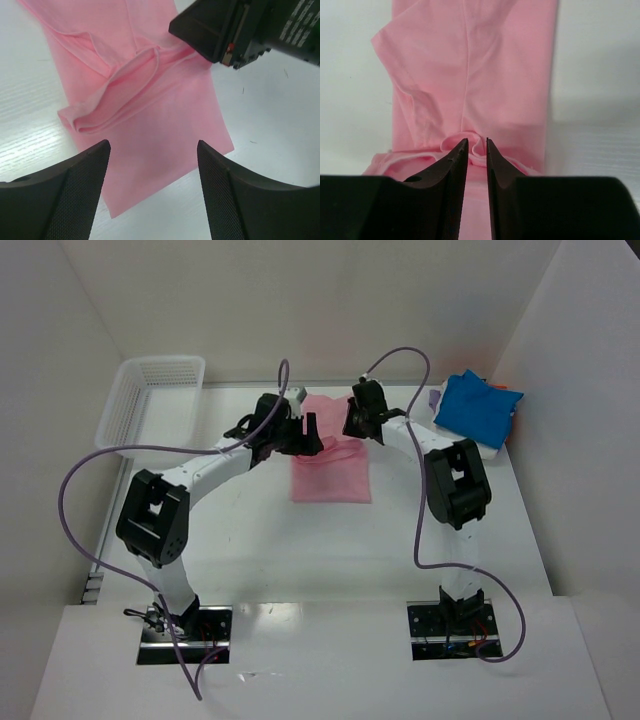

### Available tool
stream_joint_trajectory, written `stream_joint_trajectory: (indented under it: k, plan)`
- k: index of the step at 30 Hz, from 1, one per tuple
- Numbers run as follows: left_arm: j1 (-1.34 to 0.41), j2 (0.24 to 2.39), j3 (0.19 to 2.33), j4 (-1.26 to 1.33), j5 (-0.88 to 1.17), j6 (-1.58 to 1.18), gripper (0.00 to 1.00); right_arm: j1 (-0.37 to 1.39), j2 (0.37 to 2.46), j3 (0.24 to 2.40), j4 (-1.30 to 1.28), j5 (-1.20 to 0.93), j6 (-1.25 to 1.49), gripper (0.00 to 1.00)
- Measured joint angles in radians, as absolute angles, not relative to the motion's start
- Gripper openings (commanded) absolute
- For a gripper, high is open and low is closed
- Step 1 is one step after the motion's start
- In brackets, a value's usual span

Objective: Fold and stack the t-shirts
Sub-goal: Fold the folded rectangular tshirt in 1/3 of the way

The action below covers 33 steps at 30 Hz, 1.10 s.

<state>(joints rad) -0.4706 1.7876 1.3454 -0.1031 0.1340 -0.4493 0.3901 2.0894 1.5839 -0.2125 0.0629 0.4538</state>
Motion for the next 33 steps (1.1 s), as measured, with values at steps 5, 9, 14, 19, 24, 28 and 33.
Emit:
stream_joint_trajectory:
  k: [5,9,14,19,24,28,33]
  plan:
    - [-0.487,1.784,1.236,-0.075,0.164,-0.477,0.65,0.39,1.939,1.454,-0.201,0.049,0.452,0.3]
    - [-0.496,1.807,1.206,-0.063,0.174,-0.497,0.56,0.39,1.778,1.351,-0.187,0.043,0.457,0.3]
    - [-0.502,1.888,1.218,-0.02,0.179,-0.506,0.55,0.39,1.659,1.267,-0.157,0.032,0.484,0.45]
    - [-0.502,1.988,1.284,-0.022,0.177,-0.506,0.55,0.39,1.627,1.171,-0.152,0.03,0.508,0.51]
    - [-0.502,2.027,1.345,-0.022,0.16,-0.507,0.55,0.39,1.616,1.139,-0.161,0.038,0.516,0.55]
    - [-0.502,2.078,1.428,-0.022,0.129,-0.508,0.6,0.39,1.563,1.12,-0.162,0.041,0.52,0.58]
    - [-0.502,2.158,1.515,-0.036,0.077,-0.507,0.62,0.38,1.503,1.101,-0.164,0.042,0.523,0.59]
